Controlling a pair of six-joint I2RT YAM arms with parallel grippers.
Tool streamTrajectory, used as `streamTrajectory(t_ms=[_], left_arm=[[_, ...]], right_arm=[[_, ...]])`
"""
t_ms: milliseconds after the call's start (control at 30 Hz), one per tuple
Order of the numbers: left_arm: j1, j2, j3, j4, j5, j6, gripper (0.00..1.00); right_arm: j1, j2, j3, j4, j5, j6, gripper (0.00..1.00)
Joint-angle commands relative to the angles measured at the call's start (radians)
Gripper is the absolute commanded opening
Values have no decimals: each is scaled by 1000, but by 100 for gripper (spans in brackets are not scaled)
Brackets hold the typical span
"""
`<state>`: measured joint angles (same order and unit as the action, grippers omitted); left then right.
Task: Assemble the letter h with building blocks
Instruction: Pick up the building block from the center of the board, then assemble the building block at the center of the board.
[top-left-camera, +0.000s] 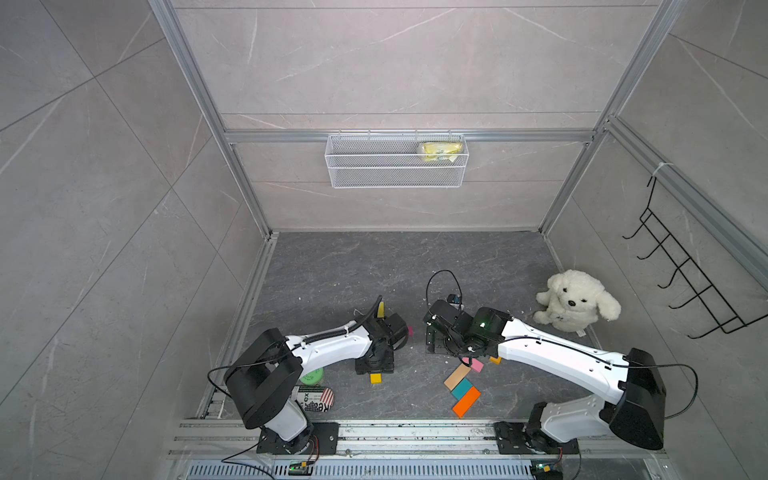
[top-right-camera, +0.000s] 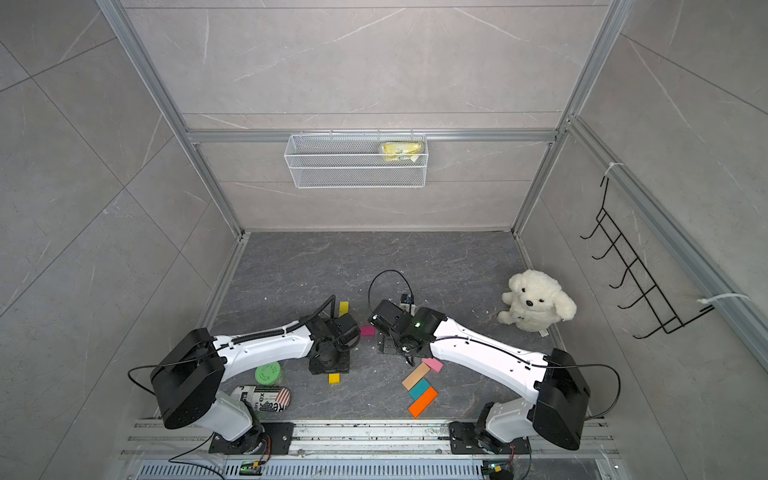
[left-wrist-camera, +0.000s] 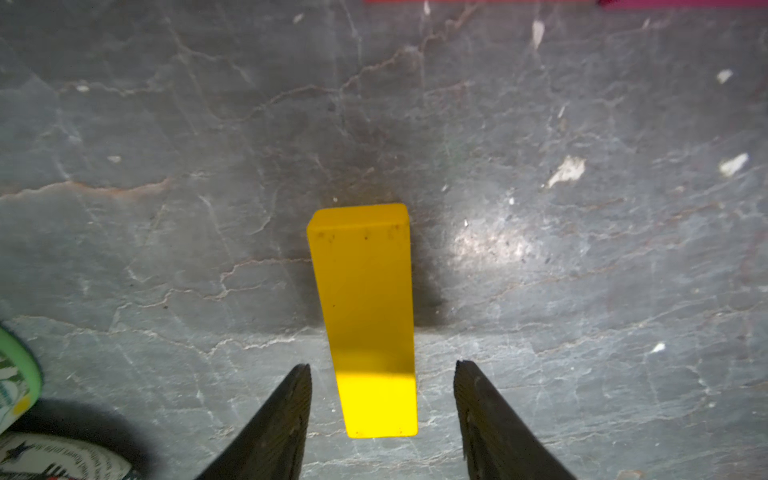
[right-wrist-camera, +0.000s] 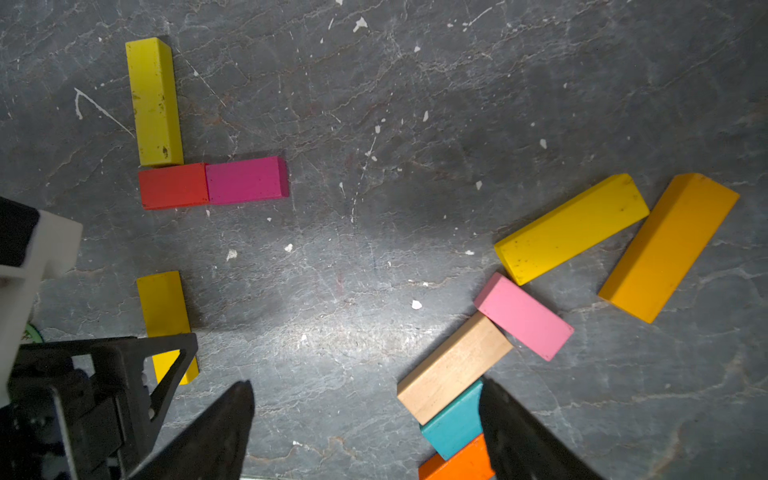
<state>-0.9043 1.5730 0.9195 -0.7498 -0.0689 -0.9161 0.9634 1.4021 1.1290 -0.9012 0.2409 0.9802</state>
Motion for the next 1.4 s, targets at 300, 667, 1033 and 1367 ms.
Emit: streamTrajectory(t_ms=[300, 667, 1033, 1367], left_arm=[[76, 42, -16, 103, 70, 31, 41], [139, 56, 39, 83, 55, 115, 22], [145, 124, 115, 64, 73, 174, 18], [145, 152, 130, 63, 67, 167, 18]], right_arm=[[-26, -220, -89, -20, 96, 15, 84], [-28, -215, -81, -44, 95, 23, 83], [-28, -196, -84, -37, 84, 23, 83], [-28, -196, -88, -39, 85, 20, 83]])
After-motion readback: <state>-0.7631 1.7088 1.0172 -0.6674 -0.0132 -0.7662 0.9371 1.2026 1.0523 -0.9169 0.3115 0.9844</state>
